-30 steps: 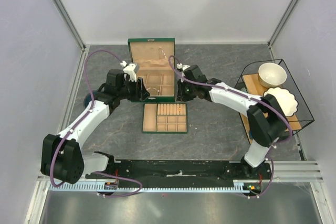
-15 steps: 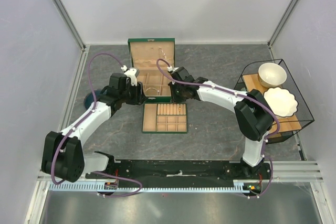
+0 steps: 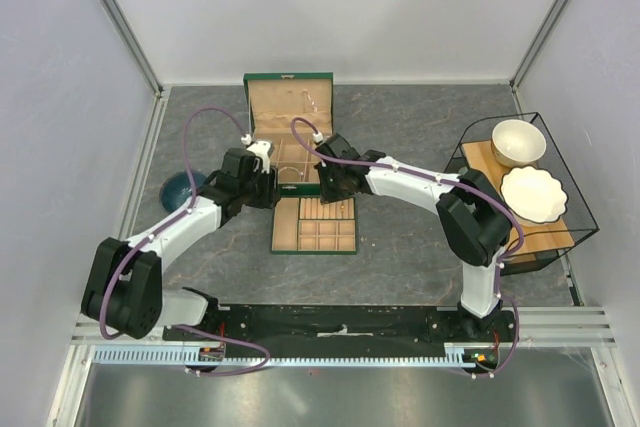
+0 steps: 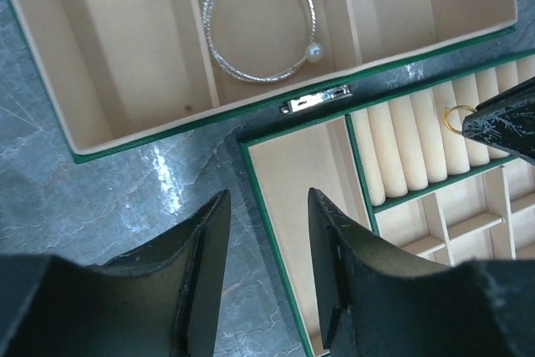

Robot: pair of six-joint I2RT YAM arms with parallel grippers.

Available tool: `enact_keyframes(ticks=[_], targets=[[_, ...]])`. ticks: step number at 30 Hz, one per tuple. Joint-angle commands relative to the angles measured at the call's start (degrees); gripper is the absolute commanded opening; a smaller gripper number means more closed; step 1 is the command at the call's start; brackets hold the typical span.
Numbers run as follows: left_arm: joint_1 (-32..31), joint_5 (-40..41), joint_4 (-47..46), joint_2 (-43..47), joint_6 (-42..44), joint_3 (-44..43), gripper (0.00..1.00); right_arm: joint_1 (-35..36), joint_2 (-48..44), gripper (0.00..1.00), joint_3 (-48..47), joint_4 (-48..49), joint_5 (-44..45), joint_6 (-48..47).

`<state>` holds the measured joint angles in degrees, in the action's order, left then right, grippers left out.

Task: Organize the mixed jewelry

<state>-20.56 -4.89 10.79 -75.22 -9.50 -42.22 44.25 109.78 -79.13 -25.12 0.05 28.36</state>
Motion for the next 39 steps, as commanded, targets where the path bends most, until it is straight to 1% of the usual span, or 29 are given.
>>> enact_keyframes(ticks=[1,10,14,26,39], targets=[[-1.9,3.6,-3.9,-1.2,-0.7,0.4,0.49,0.1,-0.4,0.0,-0.5,-0.1,1.4,2.5],[-3.0,4.8,-5.2,-2.4,-0.3,1.3,0.46,0.1,-1.8,0.0,1.5,-0.6,2.2,6.0],[-3.7,6.5,-5.7,-3.4,-0.3,1.4,0.45,0.1,-1.9,0.0,2.1,-0.8,2.2,6.8],[-4.8,7.3,-6.6,-4.0,0.1,1.5,0.45,0.1,-1.8,0.0,2.4,-1.1,1.9,8.6],[-5.7,7.7,-6.7,-4.6,0.2,1.1,0.43,0.2,2.5,0.0,0.8,-1.9,0.0,11.5]])
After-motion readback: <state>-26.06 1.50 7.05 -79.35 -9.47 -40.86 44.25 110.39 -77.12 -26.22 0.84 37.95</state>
